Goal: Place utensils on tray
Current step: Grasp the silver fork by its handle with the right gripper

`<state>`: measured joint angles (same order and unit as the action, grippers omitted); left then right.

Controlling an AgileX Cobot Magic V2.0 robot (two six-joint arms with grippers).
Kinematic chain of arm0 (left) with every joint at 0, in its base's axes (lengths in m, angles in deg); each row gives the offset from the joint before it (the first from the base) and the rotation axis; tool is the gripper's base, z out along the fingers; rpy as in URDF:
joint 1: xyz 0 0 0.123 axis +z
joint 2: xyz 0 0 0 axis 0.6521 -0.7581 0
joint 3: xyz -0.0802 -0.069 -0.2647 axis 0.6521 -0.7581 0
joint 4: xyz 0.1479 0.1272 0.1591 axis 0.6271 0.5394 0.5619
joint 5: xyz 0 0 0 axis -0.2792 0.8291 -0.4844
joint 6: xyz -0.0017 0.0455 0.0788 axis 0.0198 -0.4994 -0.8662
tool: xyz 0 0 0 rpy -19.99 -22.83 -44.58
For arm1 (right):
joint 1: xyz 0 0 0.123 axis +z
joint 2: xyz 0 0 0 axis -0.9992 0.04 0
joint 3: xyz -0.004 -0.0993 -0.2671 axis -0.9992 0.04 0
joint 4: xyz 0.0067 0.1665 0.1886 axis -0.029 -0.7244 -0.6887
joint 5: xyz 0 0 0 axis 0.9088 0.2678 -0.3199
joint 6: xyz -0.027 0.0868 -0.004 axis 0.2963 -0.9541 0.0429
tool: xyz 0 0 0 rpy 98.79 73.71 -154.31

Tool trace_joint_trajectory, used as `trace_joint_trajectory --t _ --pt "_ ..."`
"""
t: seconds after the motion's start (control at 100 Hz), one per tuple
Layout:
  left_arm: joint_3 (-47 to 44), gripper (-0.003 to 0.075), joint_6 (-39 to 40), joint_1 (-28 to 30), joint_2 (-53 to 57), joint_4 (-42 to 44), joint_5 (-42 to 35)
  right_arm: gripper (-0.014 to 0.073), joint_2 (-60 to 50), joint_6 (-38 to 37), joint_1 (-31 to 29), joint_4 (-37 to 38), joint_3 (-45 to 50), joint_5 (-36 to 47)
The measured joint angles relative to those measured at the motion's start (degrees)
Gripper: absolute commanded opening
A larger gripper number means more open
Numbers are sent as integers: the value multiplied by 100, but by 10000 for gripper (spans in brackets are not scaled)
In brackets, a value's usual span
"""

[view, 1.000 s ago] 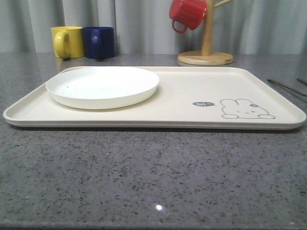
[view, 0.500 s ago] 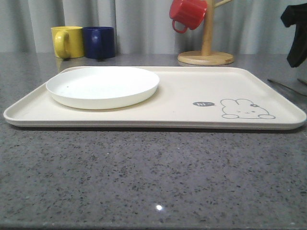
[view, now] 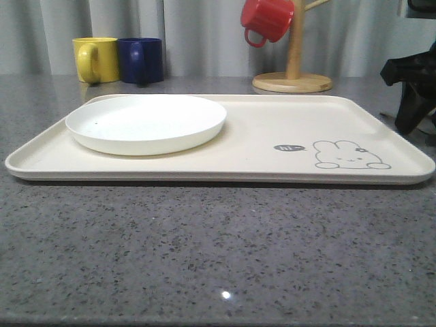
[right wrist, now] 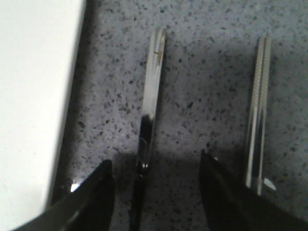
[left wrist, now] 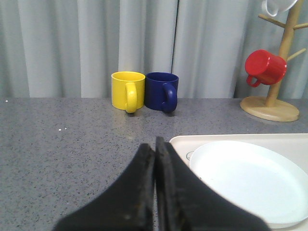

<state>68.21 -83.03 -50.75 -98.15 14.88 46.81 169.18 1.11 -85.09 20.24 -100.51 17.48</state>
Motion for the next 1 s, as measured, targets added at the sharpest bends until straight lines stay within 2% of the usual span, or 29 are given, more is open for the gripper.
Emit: trace_joint_trajectory --t 0.07,0.26,0.33,0.49,0.7,1.0 --pt "0 -18 0 0 0 0 0 328 9 0 0 4 -2 11" --pt "0 -18 0 0 0 0 0 40 9 0 0 4 -2 11" --pt "0 -18 0 0 0 0 0 -22 9 0 0 4 -2 11" --pt "0 -18 0 0 0 0 0 -32 9 0 0 4 -66 -95" --pt "0 -18 0 0 0 0 0 -32 -254 -60 74 -30 -446 -721" --pt "0 -18 0 0 0 0 4 -32 -625 -1008 1030 26 -948 -985"
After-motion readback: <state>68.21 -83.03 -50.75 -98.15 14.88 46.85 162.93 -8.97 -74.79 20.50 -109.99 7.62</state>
